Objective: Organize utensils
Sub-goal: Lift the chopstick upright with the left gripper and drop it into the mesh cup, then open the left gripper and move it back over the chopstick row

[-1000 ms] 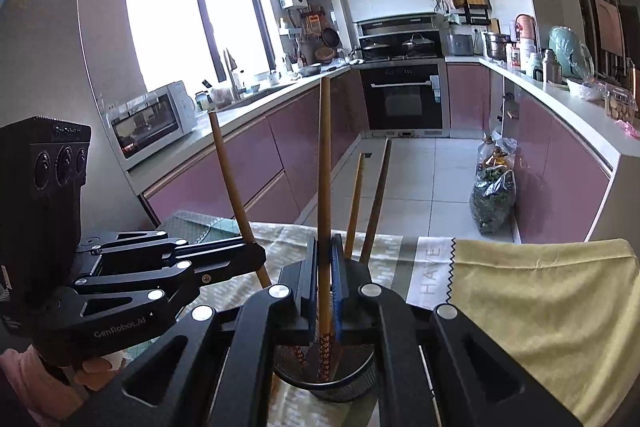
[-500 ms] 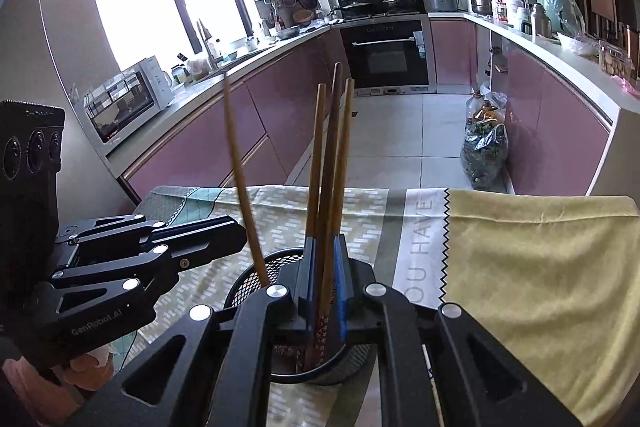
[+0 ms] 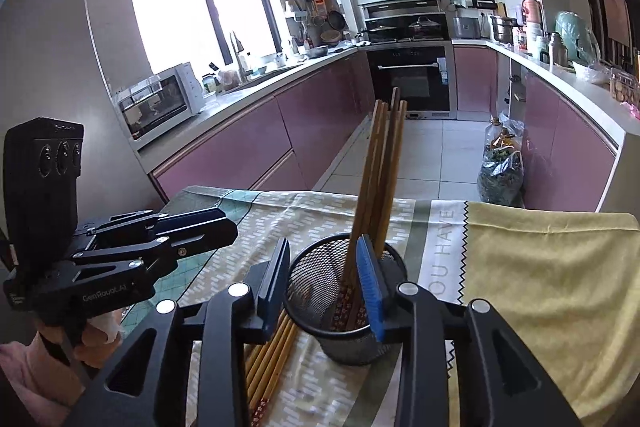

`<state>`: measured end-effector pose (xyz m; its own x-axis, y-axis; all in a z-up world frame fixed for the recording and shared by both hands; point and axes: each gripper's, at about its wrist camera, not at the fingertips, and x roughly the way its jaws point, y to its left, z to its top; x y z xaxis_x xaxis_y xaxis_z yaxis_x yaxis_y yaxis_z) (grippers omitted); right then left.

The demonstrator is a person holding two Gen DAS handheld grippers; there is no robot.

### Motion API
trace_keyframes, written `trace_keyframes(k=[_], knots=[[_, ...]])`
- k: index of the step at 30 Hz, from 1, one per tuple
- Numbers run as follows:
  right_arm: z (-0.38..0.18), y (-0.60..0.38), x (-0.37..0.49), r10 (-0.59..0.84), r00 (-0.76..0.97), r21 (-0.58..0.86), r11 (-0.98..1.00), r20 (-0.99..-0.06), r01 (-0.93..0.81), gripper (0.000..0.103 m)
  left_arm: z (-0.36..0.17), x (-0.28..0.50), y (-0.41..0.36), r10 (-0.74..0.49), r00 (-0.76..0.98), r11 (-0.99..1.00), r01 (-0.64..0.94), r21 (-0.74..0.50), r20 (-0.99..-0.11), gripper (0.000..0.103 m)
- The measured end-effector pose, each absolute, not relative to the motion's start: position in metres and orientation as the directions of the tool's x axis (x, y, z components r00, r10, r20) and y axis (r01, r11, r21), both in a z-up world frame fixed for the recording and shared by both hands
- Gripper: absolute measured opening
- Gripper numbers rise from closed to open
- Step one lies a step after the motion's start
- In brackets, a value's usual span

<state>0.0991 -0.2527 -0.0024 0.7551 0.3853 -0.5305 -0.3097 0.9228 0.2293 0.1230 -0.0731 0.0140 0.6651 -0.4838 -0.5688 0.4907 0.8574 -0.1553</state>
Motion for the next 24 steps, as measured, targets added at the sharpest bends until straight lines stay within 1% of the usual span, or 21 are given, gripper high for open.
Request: trace_keyframes(k=[4, 9, 12, 18, 24], knots=[[-0.006, -0.237, 0.077, 0.437, 0.727, 0.232, 0.899, -0.529, -0.371, 0.035, 0.006, 0.107, -0.055, -0.480, 0.663, 0.861, 0.481, -0.164, -0.574, 0.032], [-0.025, -0.217, 0.062, 0.470, 0.675, 0.240, 0.880, -0.568, -0.411, 0.035, -0.014, 0.092, -0.044, -0.470, 0.645, 0.866, 0.469, -0.174, -0.602, 0.032], [-0.039, -0.210, 0.059, 0.471, 0.647, 0.245, 0.878, -0.599, -0.412, 0.035, -0.026, 0.084, -0.043, -0.458, 0.637, 0.870, 0.465, -0.164, -0.621, 0.032], [-0.063, -0.202, 0.055, 0.456, 0.609, 0.248, 0.884, -0.649, -0.397, 0.035, -0.052, 0.074, -0.035, -0.455, 0.595, 0.872, 0.448, -0.197, -0.662, 0.032], [-0.080, -0.199, 0.053, 0.459, 0.574, 0.282, 0.883, -0.678, -0.374, 0.035, -0.072, 0.070, -0.032, -0.442, 0.564, 0.879, 0.429, -0.209, -0.697, 0.032]])
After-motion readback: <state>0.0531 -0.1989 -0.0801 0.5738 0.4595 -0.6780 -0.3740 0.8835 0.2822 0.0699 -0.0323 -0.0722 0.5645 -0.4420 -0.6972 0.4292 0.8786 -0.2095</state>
